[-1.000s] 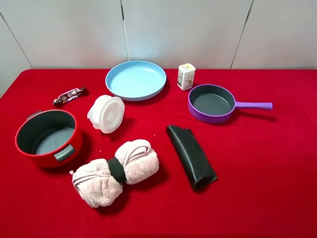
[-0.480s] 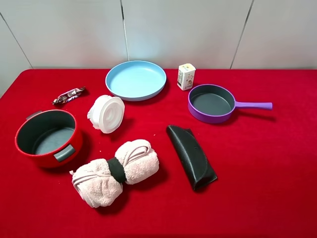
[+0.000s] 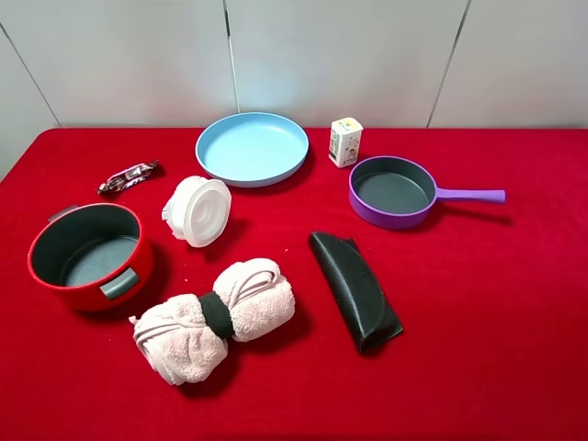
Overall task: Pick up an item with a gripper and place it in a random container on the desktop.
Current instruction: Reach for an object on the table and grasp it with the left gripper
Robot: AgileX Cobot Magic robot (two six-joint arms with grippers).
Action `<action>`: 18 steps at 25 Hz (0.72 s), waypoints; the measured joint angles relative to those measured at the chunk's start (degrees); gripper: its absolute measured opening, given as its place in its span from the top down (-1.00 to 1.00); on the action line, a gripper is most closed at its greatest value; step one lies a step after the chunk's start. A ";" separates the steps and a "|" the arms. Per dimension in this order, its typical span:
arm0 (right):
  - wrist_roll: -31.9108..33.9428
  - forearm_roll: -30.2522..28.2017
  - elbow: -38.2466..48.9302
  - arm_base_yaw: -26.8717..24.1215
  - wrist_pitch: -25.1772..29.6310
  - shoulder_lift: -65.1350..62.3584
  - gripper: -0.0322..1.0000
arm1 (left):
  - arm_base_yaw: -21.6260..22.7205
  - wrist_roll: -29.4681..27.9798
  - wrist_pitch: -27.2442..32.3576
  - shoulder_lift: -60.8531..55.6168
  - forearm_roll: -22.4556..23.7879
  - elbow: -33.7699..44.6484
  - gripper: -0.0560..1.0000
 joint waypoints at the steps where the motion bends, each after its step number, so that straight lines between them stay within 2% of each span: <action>1: 0.00 0.00 0.00 0.00 0.00 0.00 -0.41 | 0.00 0.00 0.00 0.00 0.00 0.00 -0.97; 18: 0.00 0.00 0.00 0.00 0.00 0.00 -0.41 | 0.00 0.00 0.00 0.00 0.00 0.00 -0.97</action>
